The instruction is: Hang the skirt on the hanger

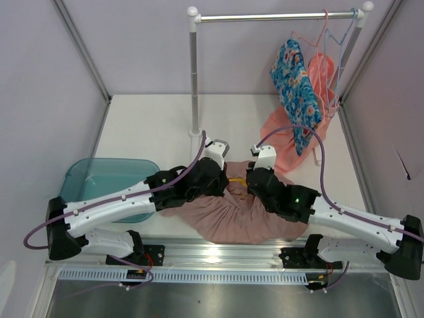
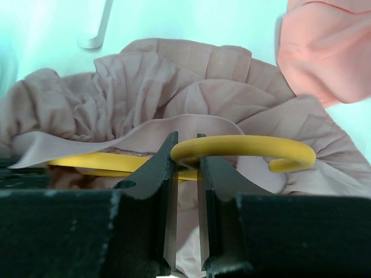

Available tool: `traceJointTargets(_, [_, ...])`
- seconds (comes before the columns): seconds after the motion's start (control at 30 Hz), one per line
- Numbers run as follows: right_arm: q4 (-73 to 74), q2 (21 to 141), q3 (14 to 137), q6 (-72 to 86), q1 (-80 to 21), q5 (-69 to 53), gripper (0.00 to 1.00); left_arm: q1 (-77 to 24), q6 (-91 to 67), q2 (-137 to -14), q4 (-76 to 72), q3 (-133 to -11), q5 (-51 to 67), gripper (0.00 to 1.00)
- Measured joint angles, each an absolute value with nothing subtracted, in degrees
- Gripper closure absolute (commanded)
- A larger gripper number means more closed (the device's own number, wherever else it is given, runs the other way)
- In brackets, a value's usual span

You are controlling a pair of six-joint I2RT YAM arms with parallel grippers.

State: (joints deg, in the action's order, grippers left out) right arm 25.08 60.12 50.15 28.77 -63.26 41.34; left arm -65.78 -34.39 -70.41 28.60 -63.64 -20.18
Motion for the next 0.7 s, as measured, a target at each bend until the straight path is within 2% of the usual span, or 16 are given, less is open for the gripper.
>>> traceJointTargets(0.03, [25.23, 60.47, 50.68, 28.73, -63.64, 41.36, 1.00, -65.78, -33.87, -70.67, 28.60, -64.14, -19.92, 0.94])
traceJointTargets(0.13, [25.67, 61.32, 52.07, 28.62, -64.31, 41.32, 1.00, -65.78, -31.07, -71.70, 28.69, -66.13, -18.39, 0.71])
traceJointTargets(0.17, [25.74, 61.41, 52.42, 28.62, -64.51, 41.15, 1.00, -65.78, -30.02, -72.14, 28.93, -67.09, -17.63, 0.60])
traceJointTargets(0.27, [26.24, 61.39, 53.10, 28.58, -65.04, 40.64, 1.00, -65.84, -26.85, -72.64, 29.08, -69.04, -16.64, 0.48])
traceJointTargets(0.37, [26.94, 61.08, 53.91, 28.40, -65.21, 40.05, 1.00, -65.84, -23.49, -71.24, 29.74, -69.41, -16.10, 0.43])
traceJointTargets(0.7, [29.76, 59.81, 57.12, 26.50, -65.21, 38.52, 1.00, -65.82, -13.17, -63.07, 34.04, -72.31, -14.04, 0.41])
